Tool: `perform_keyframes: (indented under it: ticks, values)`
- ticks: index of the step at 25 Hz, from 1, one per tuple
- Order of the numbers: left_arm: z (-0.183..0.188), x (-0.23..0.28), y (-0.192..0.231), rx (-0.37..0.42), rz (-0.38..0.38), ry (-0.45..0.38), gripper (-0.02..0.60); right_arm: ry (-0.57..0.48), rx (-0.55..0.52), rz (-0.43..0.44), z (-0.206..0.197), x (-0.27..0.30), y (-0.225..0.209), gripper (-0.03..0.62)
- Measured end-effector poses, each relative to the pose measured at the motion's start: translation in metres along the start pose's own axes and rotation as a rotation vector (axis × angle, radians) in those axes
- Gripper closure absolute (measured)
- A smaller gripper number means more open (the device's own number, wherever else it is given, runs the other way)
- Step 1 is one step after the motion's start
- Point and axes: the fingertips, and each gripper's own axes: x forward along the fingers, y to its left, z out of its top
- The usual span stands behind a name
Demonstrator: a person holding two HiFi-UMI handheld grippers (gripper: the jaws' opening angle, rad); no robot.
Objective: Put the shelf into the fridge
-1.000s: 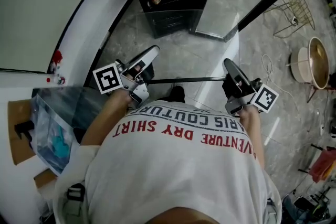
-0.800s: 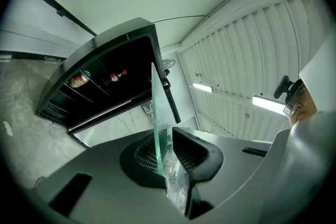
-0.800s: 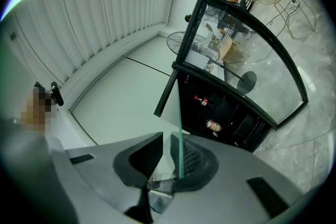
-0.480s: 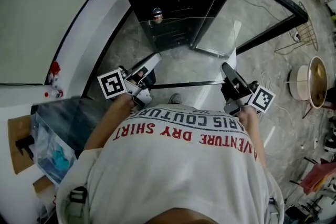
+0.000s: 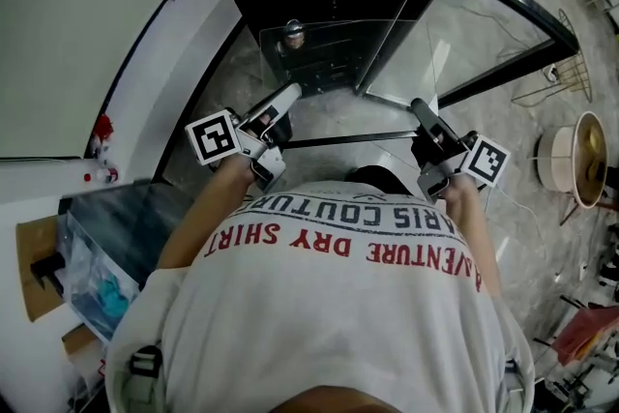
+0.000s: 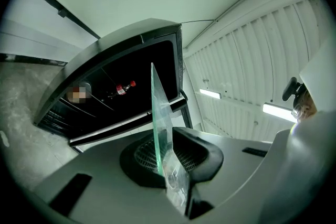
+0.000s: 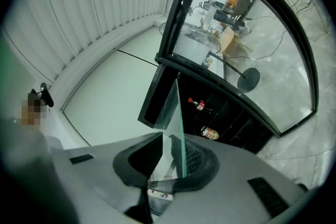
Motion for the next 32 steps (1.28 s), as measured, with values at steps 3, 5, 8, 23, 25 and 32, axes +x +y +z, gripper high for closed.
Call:
perform_keyframes:
  ticks: [3,5,8,23,25,32]
  values:
    - [0.007,0.009,0.006,-0.019,0.006,-0.017,0.537,0.013,-0.003,0.002,0.011,0.01,-0.007,0.549]
    - [0.011,0.012,0.009,-0.034,0.011,-0.028,0.537,0.023,0.001,0.002,0.016,0.017,-0.011,0.549]
    - [0.019,0.018,0.016,-0.044,0.032,-0.044,0.535,0.048,0.002,0.013,0.025,0.03,-0.017,0.549]
    - [0.057,0.056,0.053,-0.062,0.13,-0.093,0.531,0.14,0.038,0.014,0.069,0.087,-0.06,0.549]
    - [0.063,0.06,0.058,-0.049,0.139,-0.095,0.531,0.148,0.035,0.013,0.073,0.094,-0.065,0.548]
    - [0.08,0.068,0.073,-0.051,0.168,-0.106,0.526,0.166,0.036,-0.004,0.084,0.117,-0.076,0.548]
